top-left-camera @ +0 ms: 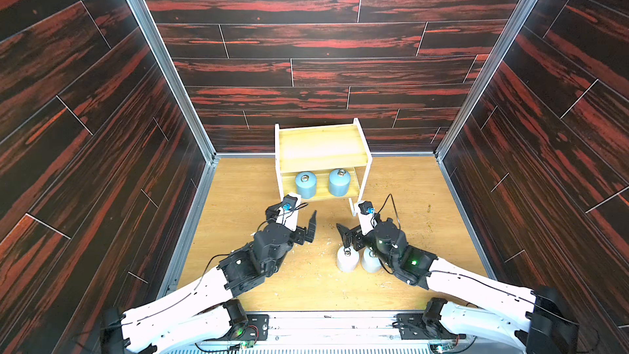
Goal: Remove the tea canisters from the shelf
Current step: Place the tea canister at the center of the board, then pick up the tea canister from the shelf.
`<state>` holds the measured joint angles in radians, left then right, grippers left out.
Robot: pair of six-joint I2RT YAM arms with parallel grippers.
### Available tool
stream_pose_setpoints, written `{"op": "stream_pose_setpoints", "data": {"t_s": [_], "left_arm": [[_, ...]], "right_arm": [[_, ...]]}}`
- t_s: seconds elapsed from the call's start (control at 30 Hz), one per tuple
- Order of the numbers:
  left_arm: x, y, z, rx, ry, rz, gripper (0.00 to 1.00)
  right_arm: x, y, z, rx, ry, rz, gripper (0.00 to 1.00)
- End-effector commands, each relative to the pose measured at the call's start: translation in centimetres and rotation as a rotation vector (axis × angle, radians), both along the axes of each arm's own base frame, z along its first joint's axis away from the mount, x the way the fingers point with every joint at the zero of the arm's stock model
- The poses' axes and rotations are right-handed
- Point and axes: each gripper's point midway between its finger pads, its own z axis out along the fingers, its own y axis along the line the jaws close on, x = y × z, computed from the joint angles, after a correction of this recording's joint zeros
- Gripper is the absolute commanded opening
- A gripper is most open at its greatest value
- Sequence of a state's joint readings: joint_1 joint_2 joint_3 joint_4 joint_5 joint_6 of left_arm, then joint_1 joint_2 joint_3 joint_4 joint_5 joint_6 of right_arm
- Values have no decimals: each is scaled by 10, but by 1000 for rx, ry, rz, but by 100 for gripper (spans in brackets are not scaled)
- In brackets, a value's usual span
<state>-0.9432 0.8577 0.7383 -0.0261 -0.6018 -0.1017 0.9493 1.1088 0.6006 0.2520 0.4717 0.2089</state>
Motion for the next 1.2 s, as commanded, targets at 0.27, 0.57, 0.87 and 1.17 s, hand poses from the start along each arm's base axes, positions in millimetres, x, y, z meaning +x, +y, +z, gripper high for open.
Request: {"op": "stream_pose_setpoints", "data": {"t_s": [0.27, 0.57, 0.87, 1.17], "left_arm": [[-1, 61, -1, 54, -11, 153, 100], [-4, 76, 0, 52, -21, 189, 100], [-4, 79, 1, 62, -23, 193, 100], [-3, 79, 1, 72, -25, 194, 100]], "right_arm": [[41, 18, 23, 77, -136, -162, 97], [57, 26, 24, 70, -181, -212, 98], [71, 23, 21, 59, -206, -265, 98], [83, 21, 20, 63, -215, -287, 98]]}}
